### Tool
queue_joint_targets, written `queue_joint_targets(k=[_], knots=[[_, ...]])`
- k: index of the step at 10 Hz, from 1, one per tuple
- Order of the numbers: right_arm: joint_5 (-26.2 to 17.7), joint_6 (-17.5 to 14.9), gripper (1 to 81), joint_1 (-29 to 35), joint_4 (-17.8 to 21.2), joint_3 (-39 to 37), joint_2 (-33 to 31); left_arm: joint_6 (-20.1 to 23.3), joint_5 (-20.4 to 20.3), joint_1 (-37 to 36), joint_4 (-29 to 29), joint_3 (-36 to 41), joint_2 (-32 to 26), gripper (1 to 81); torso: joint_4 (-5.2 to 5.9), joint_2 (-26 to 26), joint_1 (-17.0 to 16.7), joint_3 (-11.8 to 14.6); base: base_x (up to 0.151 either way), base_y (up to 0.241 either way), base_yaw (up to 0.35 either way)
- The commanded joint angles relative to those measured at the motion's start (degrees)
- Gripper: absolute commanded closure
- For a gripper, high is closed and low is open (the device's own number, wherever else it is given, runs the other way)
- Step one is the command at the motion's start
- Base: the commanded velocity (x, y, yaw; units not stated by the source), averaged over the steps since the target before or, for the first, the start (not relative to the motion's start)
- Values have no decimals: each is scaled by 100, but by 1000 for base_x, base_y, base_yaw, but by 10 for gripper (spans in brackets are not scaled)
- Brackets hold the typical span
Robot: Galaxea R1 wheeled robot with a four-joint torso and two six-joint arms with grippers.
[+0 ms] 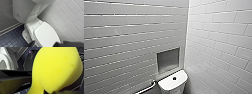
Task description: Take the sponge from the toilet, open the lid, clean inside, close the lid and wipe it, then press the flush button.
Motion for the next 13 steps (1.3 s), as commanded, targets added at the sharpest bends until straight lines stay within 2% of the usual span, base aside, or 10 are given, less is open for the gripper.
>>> queue_joint_targets(k=[1, 4, 5, 10, 13], knots=[[-245, 8, 811, 178, -12, 76, -44, -72, 794, -1662, -436, 458, 80, 10, 0, 0, 0, 0, 0, 0, 0], [-245, 8, 811, 178, -12, 76, -36, -72, 1040, -2489, -920, 160, 563, 10, 0, 2, 2, -5, 0, 0, 0], [-245, 8, 811, 187, -12, 76, -27, -72, 1128, -2692, -999, 45, 748, 10, 0, 2, 2, -219, 0, 0, 0], [-245, -1, 811, 187, -20, 76, -27, -72, 1425, -3782, -1500, -219, 1249, 10, 0, 11, 9, -640, 0, 0, 0], [-245, -10, 811, 187, -20, 103, -27, -72, 1532, -4099, -1580, -561, 1574, 10, 0, 13, 11, -1122, 0, 0, 0]])
